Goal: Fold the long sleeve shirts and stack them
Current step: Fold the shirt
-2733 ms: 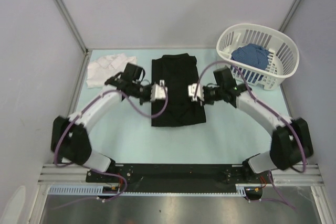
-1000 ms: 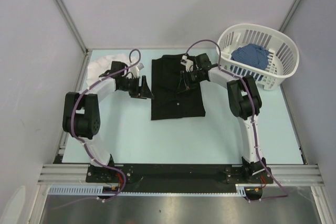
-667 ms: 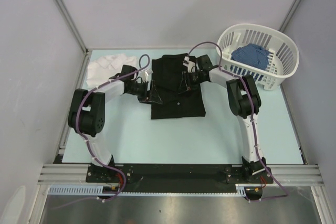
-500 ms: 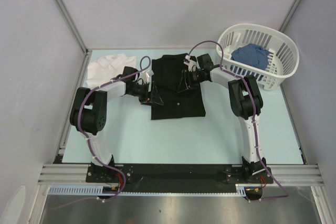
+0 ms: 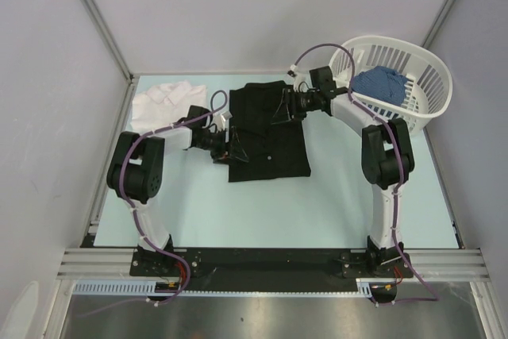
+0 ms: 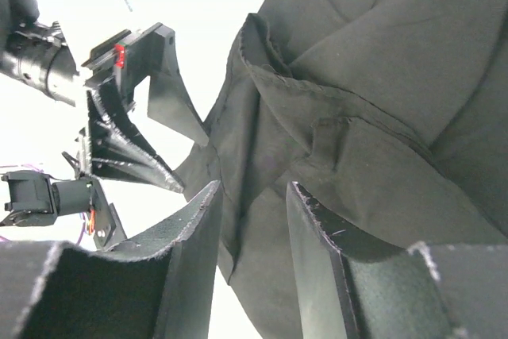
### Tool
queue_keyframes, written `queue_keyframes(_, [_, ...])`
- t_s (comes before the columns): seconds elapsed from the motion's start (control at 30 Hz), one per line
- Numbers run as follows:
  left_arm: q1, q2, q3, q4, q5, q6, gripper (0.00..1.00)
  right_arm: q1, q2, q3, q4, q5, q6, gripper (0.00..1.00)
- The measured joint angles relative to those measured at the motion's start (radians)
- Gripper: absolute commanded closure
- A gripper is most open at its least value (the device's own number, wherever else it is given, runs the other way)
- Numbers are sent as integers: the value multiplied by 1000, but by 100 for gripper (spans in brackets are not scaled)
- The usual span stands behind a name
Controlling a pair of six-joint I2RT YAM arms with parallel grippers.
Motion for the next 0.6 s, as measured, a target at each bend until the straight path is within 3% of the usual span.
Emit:
queue_keyframes(0.3, [-36,32,66,78,9,-42,40,-71,-16,-20,-53,-1,-36,54])
queue_keyframes(0.6, [-55,178,357,241,14,-135,38,-134,-53,-37,-113,0,-82,50])
